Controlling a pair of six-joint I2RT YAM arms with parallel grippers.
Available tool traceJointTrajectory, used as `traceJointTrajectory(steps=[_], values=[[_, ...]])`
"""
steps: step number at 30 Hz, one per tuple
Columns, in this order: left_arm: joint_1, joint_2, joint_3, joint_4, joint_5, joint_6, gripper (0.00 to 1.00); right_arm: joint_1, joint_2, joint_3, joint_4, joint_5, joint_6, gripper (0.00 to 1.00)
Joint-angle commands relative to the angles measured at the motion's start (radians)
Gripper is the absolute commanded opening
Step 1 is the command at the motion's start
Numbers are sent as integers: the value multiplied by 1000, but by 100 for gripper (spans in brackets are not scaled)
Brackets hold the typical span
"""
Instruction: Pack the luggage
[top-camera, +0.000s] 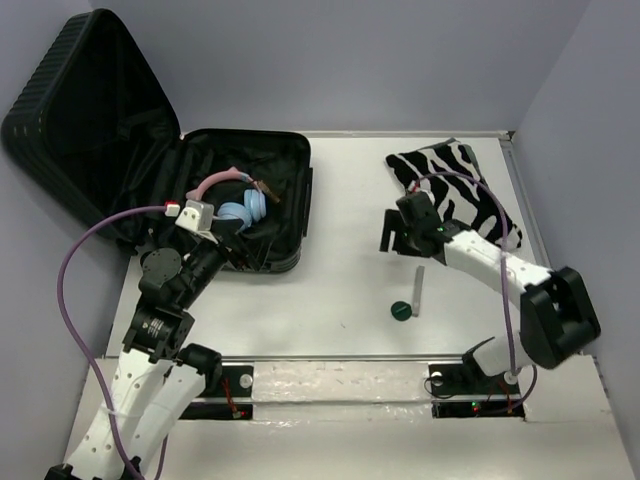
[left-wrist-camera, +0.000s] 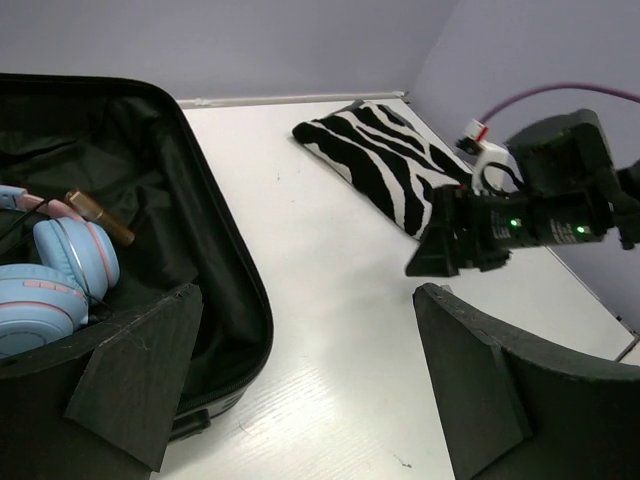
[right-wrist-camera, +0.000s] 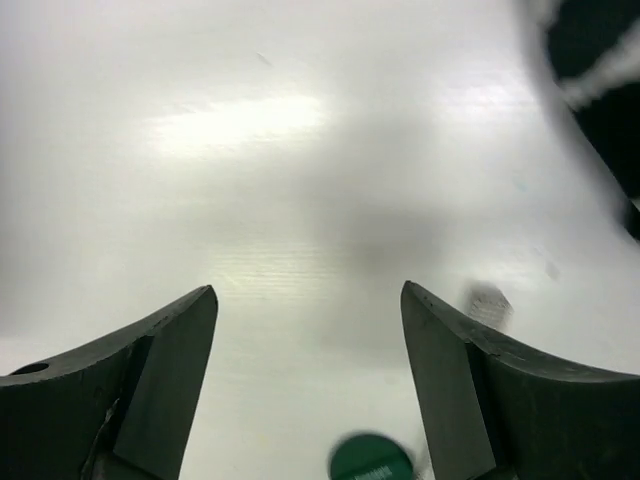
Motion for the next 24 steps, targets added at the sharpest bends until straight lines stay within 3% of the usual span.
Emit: traceJointTrajectory(steps=[1,6,13,16,20,21,22,24], values=[[-15,-15,24,33,-5,3,99,-2,-160,-98,-136,189,123,80],[-35,-21,24,31,-17,5,99,-2,-163,-151,-268,238,215,78],[-67,-30,24,8,-26,8,99,-42,-75,-178,-252,249,239,69],[-73,-32,26,8,-25,9,99,-62,-33,-171,-199,213,219,60],[-78,-35,26,7,-26,11,99,-62,22,-162,-135,194,189,28],[-78,-35,26,7,-26,11,99,-62,28,-156,-132,197,189,28],[-78,-36,24,5,-26,11,99,-62,31,-153,-129,200,179,20],[-80,-36,28,5,-25,11,99,-62,27,-136,-126,221,166,16]])
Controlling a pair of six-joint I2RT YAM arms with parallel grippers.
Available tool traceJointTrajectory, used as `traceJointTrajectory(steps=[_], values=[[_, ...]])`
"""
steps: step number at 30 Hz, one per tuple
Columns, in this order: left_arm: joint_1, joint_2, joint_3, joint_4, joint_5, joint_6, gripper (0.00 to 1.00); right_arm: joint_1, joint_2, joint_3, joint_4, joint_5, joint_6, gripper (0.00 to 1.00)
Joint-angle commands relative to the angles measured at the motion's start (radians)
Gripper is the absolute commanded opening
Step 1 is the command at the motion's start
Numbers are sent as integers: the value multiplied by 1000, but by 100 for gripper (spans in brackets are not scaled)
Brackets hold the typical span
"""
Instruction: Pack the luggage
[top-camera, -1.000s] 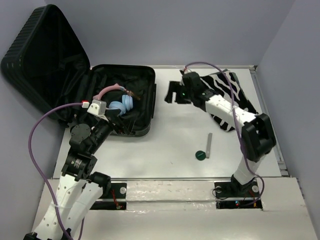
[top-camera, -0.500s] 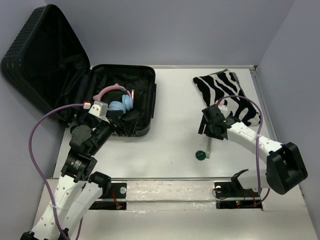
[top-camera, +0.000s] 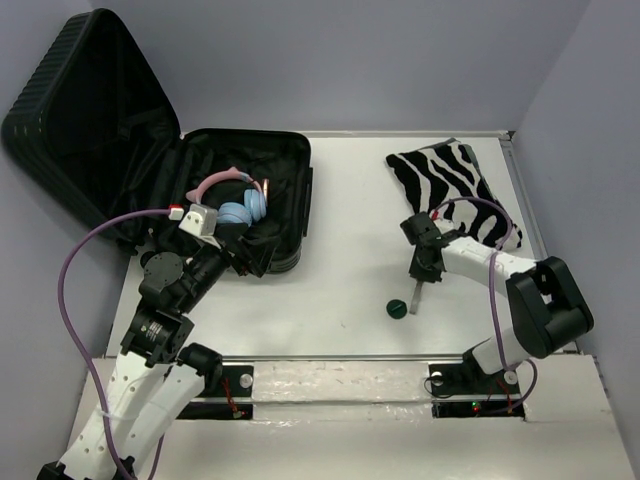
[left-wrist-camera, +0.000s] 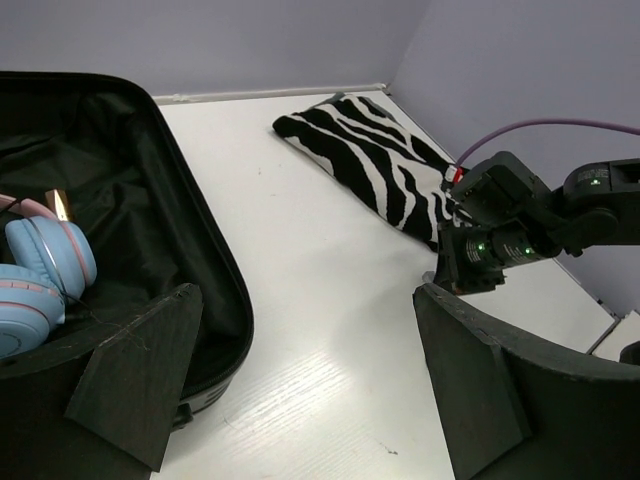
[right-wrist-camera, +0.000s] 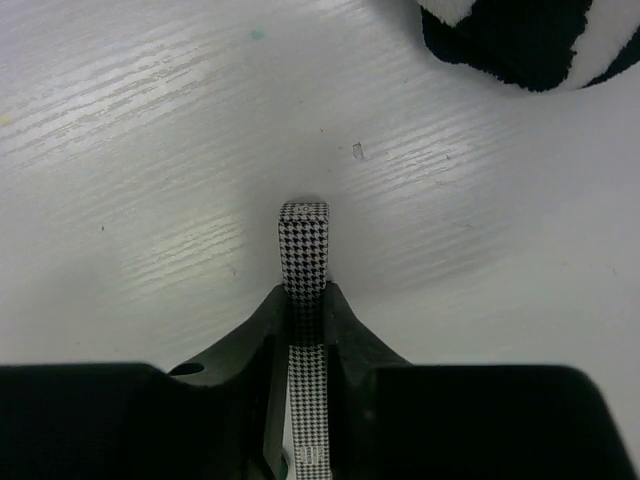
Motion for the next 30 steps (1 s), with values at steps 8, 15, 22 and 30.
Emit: traceJointTrajectory(steps=[8,15,22,30], values=[[-11,-14,31,26,0,12,99,60,-53,378,43,-157,-186,11],[-3,-6,26,23,-14,12,99,244,414,1127,74,-353,-207,21],[0,-6,31,14,-26,14,99,244,445,1164,48,-305,-215,91],[-2,-12,34,17,-14,15,99,244,2,291,-33,-102,-125,83]])
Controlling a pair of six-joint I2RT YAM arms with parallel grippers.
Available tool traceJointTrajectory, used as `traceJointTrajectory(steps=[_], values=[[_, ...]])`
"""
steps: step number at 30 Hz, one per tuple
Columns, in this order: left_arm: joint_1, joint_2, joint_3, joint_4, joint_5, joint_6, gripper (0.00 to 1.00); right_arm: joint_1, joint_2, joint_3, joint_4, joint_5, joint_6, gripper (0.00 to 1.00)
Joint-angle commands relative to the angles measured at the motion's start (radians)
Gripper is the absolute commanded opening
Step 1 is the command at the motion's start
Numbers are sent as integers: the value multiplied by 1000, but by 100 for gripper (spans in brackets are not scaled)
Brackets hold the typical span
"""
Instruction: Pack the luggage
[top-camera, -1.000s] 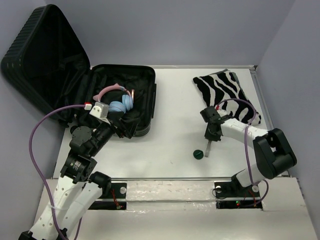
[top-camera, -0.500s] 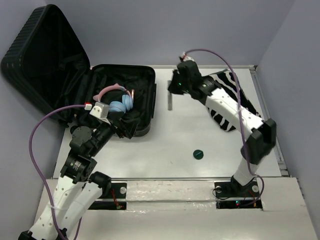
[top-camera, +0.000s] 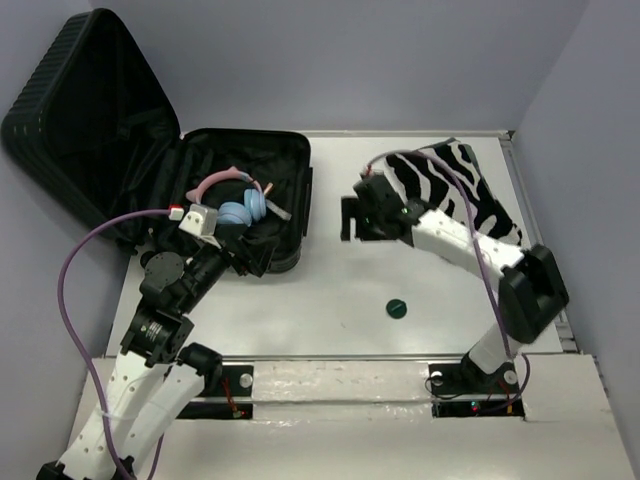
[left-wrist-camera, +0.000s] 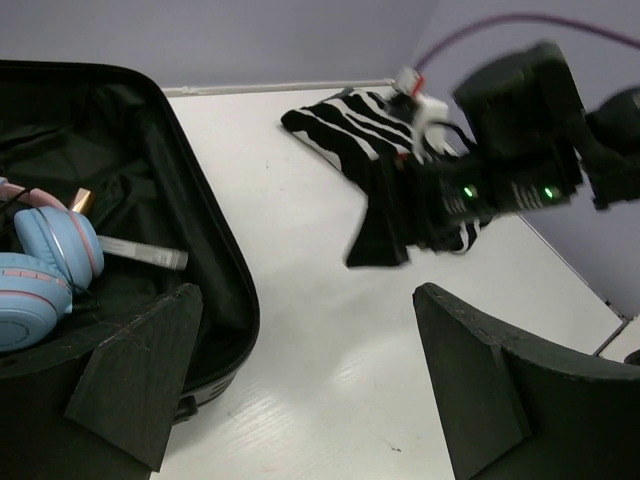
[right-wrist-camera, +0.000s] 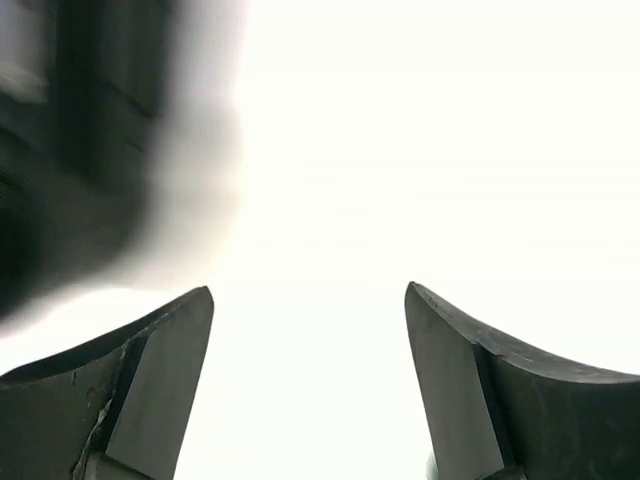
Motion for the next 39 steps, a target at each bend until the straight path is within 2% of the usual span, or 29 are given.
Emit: traceJointTrajectory(steps=[1,5,9,12,15,19,22,23,25,28,30,36,39], values=[[1,-13,34,32,7,13,99,0,-205,-302,-116,102,81,84],[1,-18,34,32,9,11,99,0,-334,-475,-215,100,153,84],[1,-18,31,34,9,11,99,0,-438,-543,-258,41,219,84],[1,-18,32,34,14,11,99,0,-429,-582,-212,-30,214,86],[1,-22,31,34,14,13,99,0,-355,-585,-181,-48,217,86],[1,-22,31,34,14,13,99,0,-308,-591,-106,-61,213,75],[-1,-22,31,34,14,13,99,0,-266,-594,-77,-67,211,60],[-1,-21,31,34,14,13,99,0,-257,-596,-69,-71,210,50],[-1,-22,32,32,15,13,99,0,-237,-600,-45,-76,210,40],[-1,-24,32,32,17,14,99,11,-223,-588,-42,-68,210,15],[-1,-22,31,32,15,14,99,11,-229,-570,-43,-71,207,8],[-1,-22,32,32,15,14,99,31,-280,-427,-17,-99,155,7],[-1,-18,31,34,12,13,99,31,-222,-216,43,-139,84,7]])
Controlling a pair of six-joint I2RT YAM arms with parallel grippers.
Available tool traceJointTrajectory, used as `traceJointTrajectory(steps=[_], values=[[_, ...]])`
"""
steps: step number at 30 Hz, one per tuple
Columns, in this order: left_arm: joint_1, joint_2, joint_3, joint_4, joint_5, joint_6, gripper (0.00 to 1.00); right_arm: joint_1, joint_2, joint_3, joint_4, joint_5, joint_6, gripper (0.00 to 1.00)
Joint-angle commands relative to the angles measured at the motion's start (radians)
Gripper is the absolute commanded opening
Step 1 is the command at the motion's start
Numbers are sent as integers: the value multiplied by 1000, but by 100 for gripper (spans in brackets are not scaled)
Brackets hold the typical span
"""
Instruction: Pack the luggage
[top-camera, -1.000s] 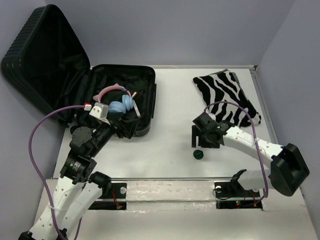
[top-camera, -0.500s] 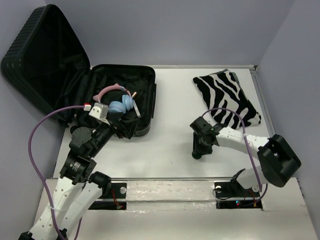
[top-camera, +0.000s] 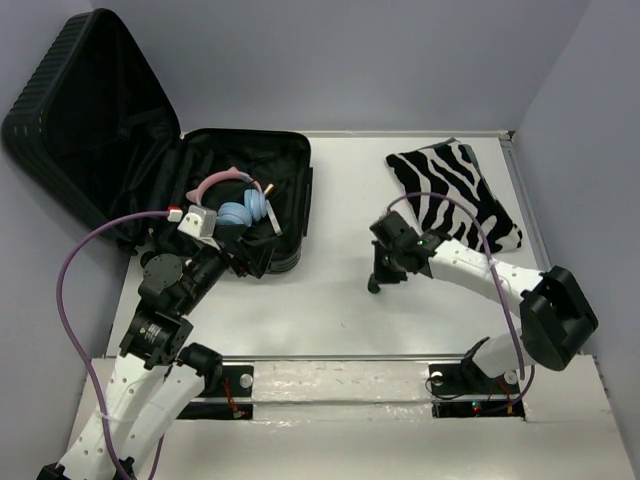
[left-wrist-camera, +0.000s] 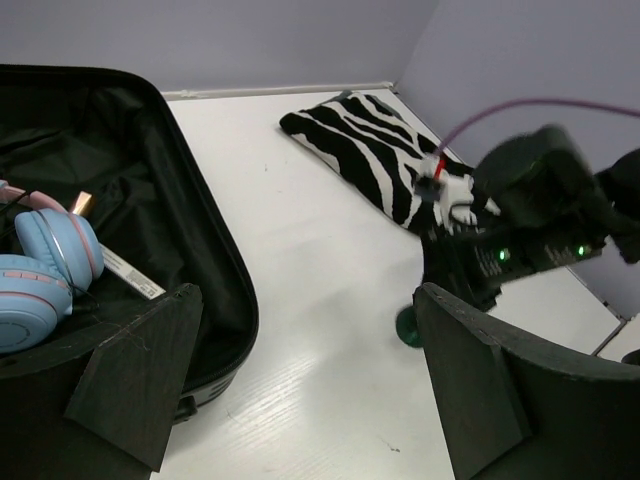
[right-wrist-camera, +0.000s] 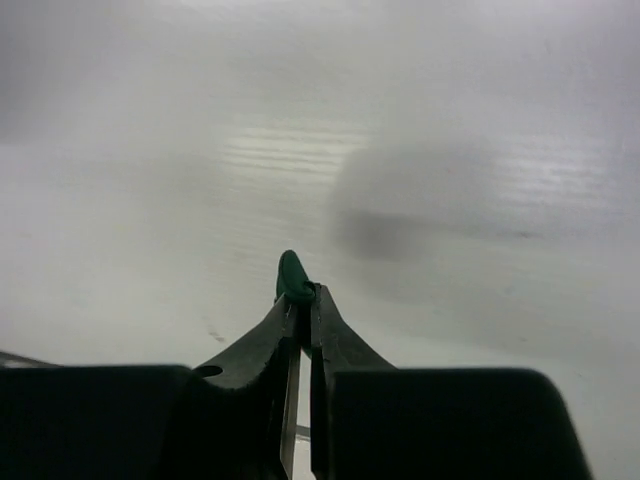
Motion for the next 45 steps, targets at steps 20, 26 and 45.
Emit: traceJointTrajectory(steps=[20,26,45], values=[[14,15,31,37,-38,-30,99,-269,494,950,18,101,-401,73],[14,16,31,39,-53,-39,99,-399,651,1037,-26,299,-534,74],[38,82,21,66,5,-96,99,-336,988,1147,36,245,-734,17]])
